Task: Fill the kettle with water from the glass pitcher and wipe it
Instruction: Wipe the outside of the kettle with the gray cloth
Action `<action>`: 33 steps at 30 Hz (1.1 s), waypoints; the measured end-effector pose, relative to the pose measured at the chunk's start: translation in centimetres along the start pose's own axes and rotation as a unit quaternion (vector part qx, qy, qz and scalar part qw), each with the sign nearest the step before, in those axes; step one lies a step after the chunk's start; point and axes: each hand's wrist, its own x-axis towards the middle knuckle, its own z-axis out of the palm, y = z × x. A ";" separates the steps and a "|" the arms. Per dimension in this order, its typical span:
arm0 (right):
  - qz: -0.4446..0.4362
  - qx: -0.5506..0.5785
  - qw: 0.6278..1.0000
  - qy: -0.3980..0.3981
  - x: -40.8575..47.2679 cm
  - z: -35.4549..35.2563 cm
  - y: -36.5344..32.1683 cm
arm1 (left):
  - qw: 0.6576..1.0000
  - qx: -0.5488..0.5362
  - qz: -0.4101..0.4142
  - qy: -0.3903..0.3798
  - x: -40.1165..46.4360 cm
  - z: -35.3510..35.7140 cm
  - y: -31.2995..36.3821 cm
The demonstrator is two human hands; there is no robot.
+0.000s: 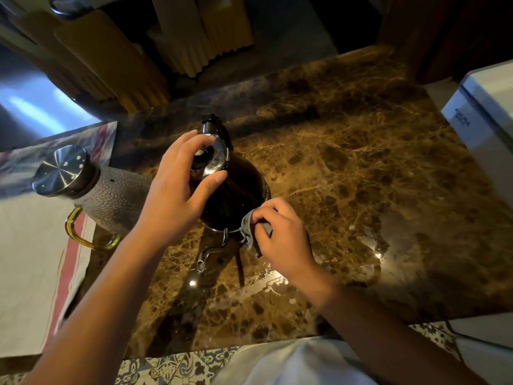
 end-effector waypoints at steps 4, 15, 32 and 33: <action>0.080 0.067 0.992 0.065 1.9 -2.4 -0.3 | 1.000 0.000 -0.002 -0.004 -0.1 -0.2 0.2; 0.048 0.285 0.952 0.102 6.5 -3.8 -5.3 | 1.000 -0.025 0.005 -0.008 0.7 -1.4 -0.3; -0.036 0.055 0.994 0.086 2.8 0.4 -1.3 | 0.999 0.000 0.026 -0.020 1.0 -1.5 -1.2; -0.034 0.062 0.994 0.081 2.7 0.2 -0.9 | 0.999 -0.001 0.027 -0.021 1.0 -1.5 -1.2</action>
